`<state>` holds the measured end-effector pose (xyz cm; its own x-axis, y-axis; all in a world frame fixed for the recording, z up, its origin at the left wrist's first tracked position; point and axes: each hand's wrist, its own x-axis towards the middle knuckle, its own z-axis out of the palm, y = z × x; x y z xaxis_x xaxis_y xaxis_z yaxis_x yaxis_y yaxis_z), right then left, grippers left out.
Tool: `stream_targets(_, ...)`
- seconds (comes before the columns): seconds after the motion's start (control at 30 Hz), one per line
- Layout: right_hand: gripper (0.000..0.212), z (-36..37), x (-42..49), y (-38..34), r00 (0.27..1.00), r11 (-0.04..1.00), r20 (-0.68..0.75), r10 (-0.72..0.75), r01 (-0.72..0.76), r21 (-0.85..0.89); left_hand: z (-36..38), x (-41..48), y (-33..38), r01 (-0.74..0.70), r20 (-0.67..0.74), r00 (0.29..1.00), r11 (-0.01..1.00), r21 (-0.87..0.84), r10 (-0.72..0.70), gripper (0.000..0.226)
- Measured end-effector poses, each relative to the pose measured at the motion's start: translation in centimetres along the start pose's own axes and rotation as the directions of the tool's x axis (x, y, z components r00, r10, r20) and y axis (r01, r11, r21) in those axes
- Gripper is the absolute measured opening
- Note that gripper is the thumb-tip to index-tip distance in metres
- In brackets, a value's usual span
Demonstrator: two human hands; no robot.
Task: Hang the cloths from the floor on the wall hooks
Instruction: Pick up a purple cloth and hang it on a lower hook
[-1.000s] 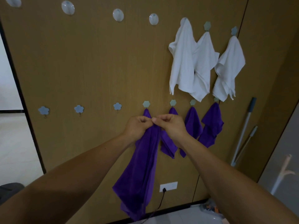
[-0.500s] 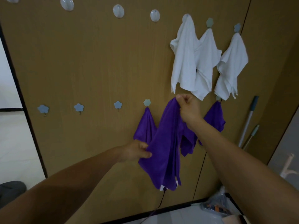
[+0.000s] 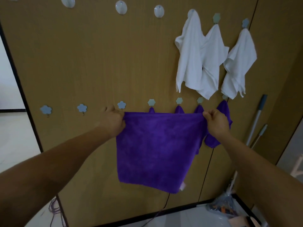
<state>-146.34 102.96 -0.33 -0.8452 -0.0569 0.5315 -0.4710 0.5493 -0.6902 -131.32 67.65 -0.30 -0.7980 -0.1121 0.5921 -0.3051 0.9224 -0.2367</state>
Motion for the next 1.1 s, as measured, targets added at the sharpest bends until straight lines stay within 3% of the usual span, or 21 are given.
stream_targets(0.1, 0.029, 0.7, -0.3, 0.4, 0.999, 0.999, -0.032, 0.025, -0.024, 0.043, -1.2, 0.9, 0.2, 0.044, -0.064, 0.997, 0.997, 0.057, -0.041, 0.040)
stream_targets(0.2, 0.026, 1.0, 0.0, 0.1, 0.999, 0.996, -0.038, 0.021, -0.018, 0.088, -2.4, 1.5, 0.8, 0.143, 0.152, 0.978, 0.989, 0.021, -0.145, 0.068)
stream_targets(0.23, 0.022, 1.0, 0.1, 0.0, 0.999, 0.996, -0.028, 0.021, -0.018, 0.091, -2.6, 1.9, 0.9, 0.162, 0.258, 0.953, 0.987, 0.016, -0.160, 0.064)
stream_targets(0.3, 0.022, 1.2, 0.3, -0.1, 1.000, 0.997, -0.011, 0.008, -0.007, 0.080, -3.3, 2.5, 0.9, 0.174, 0.443, 0.882, 0.985, 0.009, -0.160, 0.034)
stream_targets(0.33, 0.025, 1.2, 0.4, -0.1, 1.000, 0.998, -0.009, 0.000, 0.001, 0.070, -3.5, 2.5, 0.8, 0.165, 0.480, 0.865, 0.986, -0.002, -0.144, 0.026)
stream_targets(0.53, 0.017, 1.1, 0.3, 1.3, 1.000, 0.998, -0.022, 0.007, -0.006, 0.057, -4.2, 2.4, 0.8, 0.172, 0.483, 0.873, 0.972, -0.160, -0.075, 0.030)
stream_targets(0.87, 0.027, 0.2, 0.3, 2.1, 0.998, 0.989, -0.038, 0.059, -0.054, 0.137, -5.0, 3.0, 2.6, 0.071, 0.477, 0.879, 0.993, -0.098, -0.016, 0.019)
stream_targets(1.1, 0.015, 0.5, 0.4, 2.3, 0.999, 0.990, -0.027, 0.032, -0.028, 0.142, -3.7, 2.9, 3.9, 0.031, 0.441, 0.894, 0.992, 0.121, -0.082, 0.019)
